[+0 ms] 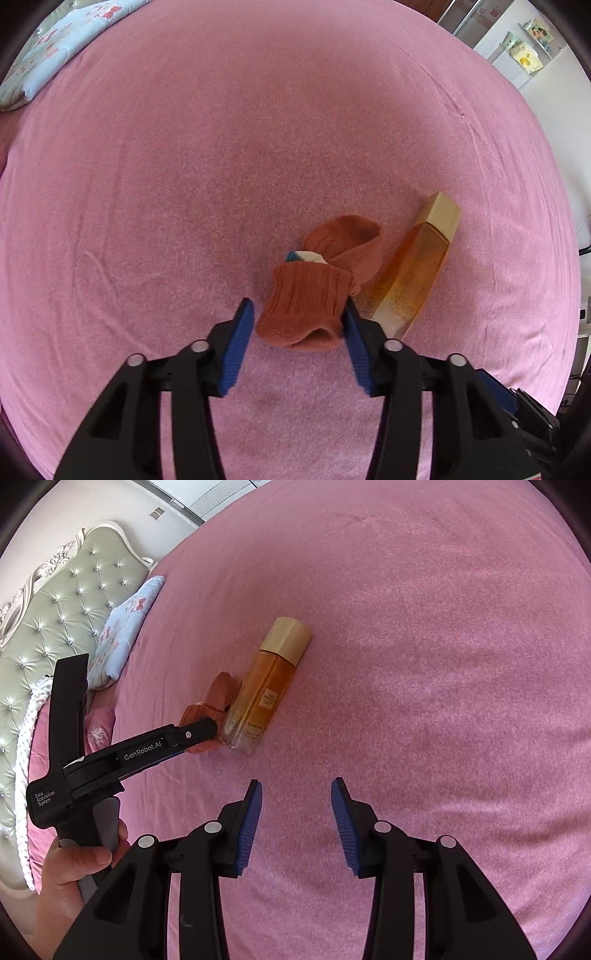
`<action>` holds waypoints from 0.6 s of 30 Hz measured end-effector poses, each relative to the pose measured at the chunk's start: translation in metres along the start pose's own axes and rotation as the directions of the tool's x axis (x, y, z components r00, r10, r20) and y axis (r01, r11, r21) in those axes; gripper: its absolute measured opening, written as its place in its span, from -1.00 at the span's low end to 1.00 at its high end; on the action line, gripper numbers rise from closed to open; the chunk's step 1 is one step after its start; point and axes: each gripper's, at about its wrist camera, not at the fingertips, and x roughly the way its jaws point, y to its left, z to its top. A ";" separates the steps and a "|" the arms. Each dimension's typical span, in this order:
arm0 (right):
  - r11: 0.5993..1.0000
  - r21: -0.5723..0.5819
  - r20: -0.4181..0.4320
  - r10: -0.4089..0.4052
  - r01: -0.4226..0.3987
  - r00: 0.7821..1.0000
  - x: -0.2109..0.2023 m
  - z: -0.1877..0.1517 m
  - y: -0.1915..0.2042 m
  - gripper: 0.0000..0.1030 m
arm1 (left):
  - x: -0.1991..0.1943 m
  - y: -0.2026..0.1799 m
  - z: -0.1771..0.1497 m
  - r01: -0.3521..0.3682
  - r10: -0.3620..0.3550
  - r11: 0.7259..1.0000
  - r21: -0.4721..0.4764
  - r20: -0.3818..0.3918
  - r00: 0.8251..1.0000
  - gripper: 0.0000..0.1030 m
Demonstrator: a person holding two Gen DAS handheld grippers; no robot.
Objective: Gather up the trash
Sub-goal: 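Grasp the orange-brown sock with the left tool while the right tool grasps the L'Oreal bottle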
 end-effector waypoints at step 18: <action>0.981 0.185 -0.042 0.067 -0.058 0.997 0.066 0.061 0.020 -0.21 | -0.013 0.055 -0.015 0.203 -0.191 0.971 -0.123 0.104 0.976 -0.46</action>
